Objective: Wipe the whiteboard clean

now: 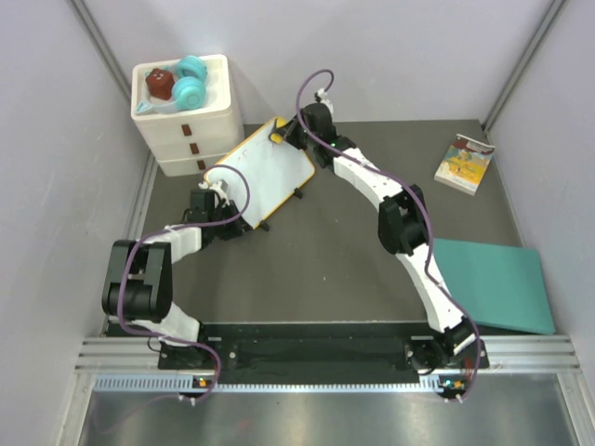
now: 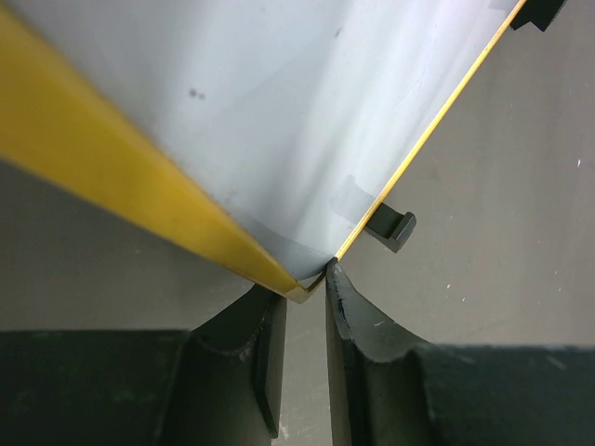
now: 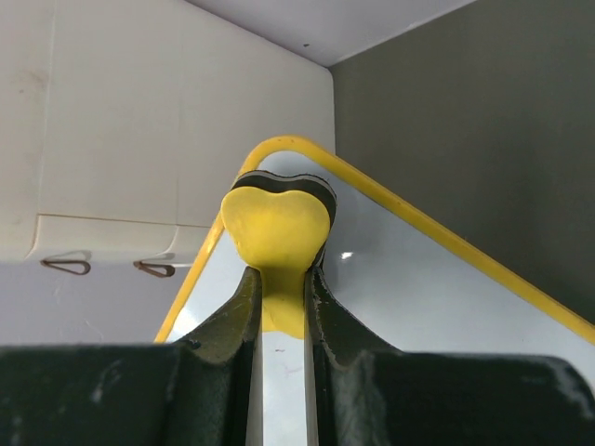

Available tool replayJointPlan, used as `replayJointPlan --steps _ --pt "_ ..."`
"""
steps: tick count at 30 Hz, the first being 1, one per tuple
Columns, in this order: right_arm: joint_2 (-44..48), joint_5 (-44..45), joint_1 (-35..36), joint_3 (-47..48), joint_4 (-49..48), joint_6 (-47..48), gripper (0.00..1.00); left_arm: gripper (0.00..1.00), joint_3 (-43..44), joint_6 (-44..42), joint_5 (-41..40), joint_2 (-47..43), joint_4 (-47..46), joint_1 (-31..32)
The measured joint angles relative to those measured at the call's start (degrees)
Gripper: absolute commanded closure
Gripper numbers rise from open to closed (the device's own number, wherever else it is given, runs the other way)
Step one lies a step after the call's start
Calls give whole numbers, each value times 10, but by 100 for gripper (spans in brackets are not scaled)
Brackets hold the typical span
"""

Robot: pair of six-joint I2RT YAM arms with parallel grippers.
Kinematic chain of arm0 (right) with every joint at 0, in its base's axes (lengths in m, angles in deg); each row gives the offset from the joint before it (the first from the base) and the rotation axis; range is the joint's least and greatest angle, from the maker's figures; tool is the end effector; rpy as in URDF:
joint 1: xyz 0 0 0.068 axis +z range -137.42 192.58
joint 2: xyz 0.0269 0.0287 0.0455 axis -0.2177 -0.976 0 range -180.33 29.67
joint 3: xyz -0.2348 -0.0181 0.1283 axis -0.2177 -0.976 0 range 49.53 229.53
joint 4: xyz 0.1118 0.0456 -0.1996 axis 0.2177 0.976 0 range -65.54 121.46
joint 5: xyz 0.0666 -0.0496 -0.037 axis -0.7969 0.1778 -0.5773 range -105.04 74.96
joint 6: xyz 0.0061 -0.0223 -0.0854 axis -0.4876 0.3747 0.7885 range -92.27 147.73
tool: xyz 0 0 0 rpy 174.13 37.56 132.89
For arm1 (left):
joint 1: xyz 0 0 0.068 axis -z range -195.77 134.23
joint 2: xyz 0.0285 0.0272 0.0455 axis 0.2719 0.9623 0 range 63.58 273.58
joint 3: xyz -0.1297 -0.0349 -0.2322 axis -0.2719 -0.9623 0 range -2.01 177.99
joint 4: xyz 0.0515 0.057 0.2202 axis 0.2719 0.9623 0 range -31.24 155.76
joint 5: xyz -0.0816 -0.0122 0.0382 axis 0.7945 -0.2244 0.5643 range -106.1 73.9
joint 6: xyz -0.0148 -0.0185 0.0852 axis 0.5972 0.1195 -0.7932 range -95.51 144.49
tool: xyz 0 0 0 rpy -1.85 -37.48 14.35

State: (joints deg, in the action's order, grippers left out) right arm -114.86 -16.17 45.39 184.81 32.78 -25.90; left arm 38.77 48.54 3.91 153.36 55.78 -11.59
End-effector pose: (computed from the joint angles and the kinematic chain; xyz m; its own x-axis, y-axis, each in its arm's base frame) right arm 0.5018 0.3255 0.2427 -0.5994 0.5714 -0.5605 -0.1264 0.6239 0.7712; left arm 0.3050 -0.0493 0.1438 -0.7799 -0.3268 -0.5339 -0.0133 0.8614 -0.5078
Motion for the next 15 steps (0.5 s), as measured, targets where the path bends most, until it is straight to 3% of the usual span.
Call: replayJointPlan --steps 15 --pt "-22 -13 10 -11 -39 -5 100 93 -3 0 0 -4 2 4"
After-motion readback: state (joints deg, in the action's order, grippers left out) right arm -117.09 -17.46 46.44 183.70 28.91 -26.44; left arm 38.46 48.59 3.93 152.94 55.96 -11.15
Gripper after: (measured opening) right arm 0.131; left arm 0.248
